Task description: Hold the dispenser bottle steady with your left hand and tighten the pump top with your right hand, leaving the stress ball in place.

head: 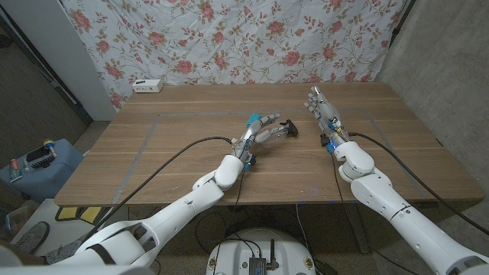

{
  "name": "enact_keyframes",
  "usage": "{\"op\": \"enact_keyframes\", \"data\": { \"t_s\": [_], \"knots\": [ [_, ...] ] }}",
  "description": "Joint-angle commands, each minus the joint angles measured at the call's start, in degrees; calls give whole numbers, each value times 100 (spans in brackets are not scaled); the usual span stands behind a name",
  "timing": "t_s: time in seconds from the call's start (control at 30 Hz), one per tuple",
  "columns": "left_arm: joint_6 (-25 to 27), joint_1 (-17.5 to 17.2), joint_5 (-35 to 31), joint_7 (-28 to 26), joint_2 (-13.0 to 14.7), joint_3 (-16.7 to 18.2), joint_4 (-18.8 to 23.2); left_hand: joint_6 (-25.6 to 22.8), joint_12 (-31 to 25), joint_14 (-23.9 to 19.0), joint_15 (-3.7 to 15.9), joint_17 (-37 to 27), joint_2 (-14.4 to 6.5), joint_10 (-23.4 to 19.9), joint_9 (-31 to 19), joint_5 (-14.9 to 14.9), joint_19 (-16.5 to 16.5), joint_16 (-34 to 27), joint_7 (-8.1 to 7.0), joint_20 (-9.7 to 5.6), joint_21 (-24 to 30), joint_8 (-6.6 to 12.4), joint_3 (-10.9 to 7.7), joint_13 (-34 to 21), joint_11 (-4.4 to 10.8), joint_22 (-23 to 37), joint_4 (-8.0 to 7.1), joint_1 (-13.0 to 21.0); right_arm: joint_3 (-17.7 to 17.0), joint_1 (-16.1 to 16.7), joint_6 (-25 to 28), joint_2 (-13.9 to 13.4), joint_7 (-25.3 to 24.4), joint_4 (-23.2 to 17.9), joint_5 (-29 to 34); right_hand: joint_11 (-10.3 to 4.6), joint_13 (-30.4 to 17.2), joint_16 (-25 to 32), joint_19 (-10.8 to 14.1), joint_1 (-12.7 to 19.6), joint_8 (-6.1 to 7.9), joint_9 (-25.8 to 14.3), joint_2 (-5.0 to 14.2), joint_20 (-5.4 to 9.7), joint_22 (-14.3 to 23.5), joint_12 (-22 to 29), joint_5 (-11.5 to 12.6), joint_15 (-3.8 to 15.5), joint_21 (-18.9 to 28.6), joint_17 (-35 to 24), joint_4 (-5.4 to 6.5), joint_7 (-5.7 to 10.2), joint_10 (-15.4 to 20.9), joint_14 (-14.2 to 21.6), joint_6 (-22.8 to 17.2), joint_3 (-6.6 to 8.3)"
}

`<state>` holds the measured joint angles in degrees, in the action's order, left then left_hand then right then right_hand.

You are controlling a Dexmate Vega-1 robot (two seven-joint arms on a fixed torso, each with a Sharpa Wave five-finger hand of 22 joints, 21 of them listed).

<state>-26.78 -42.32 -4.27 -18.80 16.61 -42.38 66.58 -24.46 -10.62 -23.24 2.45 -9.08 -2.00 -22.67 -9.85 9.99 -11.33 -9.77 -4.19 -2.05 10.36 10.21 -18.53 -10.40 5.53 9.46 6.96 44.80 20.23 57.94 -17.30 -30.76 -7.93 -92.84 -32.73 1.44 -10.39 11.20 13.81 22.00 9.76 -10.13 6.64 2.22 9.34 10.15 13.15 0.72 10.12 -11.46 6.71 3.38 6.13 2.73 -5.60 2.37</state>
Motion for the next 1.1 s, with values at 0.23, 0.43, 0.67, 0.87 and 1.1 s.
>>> {"op": "enact_keyframes", "data": {
  "t_s": [0.23, 0.43, 0.67, 0.87, 1.1],
  "knots": [
    [182, -27, 136, 8, 5, 20, 30, -112, -43, -57, 651, -14, -6, -83, -22, 28, 37, -33, -29, -352, 12, 35, 36, 1, 12, 23, 22, -31, 32, -70, -54, 79, 53, 147, -43, 3, -12, -9, -42, -33, 56, -3, 9, 246, 15, 33, 44, 43, 15, 10, 25, -22, -31, 11, -10, -2],
    [271, -25, 294, 173, 40, 38, 67, 33, 10, 148, 578, -16, -4, 84, -26, 25, 114, 22, -67, -299, 6, -12, 92, -1, 15, 25, 9, -98, 49, -120, -88, 99, 140, 239, -78, 1, -12, -12, -49, -50, 66, -2, 19, 240, 15, 41, 47, 38, 20, 13, 25, 9, -29, -1, -22, -4],
    [199, -48, 358, 127, 44, 92, 90, 111, 18, 219, 567, -19, -16, 163, -29, 19, 133, 16, -63, -269, 13, -19, 138, -2, 9, 27, -23, -180, 46, -125, -106, 123, 153, 292, -114, -19, -12, -14, -62, -90, 63, -2, 25, 229, 16, 41, 48, 29, 22, 10, 38, 30, -47, -23, -4, -16],
    [97, -64, 433, 128, 58, 159, 156, 167, 26, 322, 538, -20, -24, 235, -30, 17, 157, 29, -70, -245, 15, -22, 174, -3, -5, 29, -49, -249, 61, -134, -107, 124, 148, 286, -92, -20, -13, -14, -74, -115, 63, -2, 28, 224, 16, 43, 49, 31, 23, 10, 46, 34, -55, -33, 3, -24],
    [-6, -123, 545, 145, 100, 272, 323, 259, 41, 494, 456, -30, -104, 391, -32, 18, 210, 32, -51, -156, 16, -23, 215, -4, -78, 33, -141, -421, 97, -192, -114, 139, 205, 335, -85, -54, -13, -20, -93, -158, 63, -2, 39, 216, 17, 42, 52, 63, 24, 8, 60, 57, -78, -70, 17, -35]
  ]
}}
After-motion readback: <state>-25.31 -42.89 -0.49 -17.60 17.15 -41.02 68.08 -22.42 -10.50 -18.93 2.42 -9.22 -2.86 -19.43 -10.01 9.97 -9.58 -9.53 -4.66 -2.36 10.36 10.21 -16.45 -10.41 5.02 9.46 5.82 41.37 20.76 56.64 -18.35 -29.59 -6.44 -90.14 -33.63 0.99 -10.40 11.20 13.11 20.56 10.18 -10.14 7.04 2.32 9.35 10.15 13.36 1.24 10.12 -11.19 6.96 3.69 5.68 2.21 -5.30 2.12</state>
